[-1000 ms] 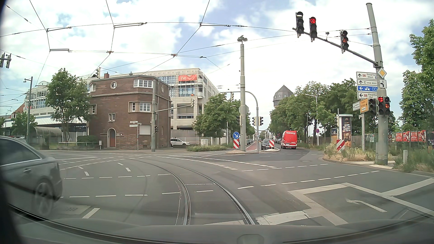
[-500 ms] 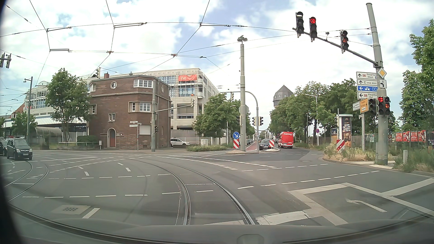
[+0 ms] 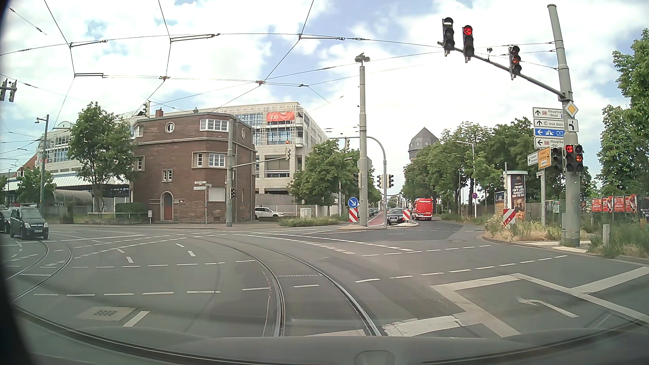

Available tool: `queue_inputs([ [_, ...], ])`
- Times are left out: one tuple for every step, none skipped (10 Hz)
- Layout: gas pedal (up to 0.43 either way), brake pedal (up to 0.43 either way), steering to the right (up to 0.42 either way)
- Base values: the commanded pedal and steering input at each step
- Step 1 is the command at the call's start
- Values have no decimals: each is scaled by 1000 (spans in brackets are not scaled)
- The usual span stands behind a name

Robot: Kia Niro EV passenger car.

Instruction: Follow the waypoints while adhering to traffic rules and regulations

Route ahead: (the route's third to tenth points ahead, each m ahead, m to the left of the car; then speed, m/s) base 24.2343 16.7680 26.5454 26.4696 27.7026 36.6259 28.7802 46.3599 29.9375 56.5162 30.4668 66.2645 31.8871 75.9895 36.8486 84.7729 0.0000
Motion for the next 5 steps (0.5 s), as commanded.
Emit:
queue_inputs([
  [0,238,-111],
  [0,238,-111],
  [0,238,-111],
  [0,238,-109],
  [0,238,-110],
])
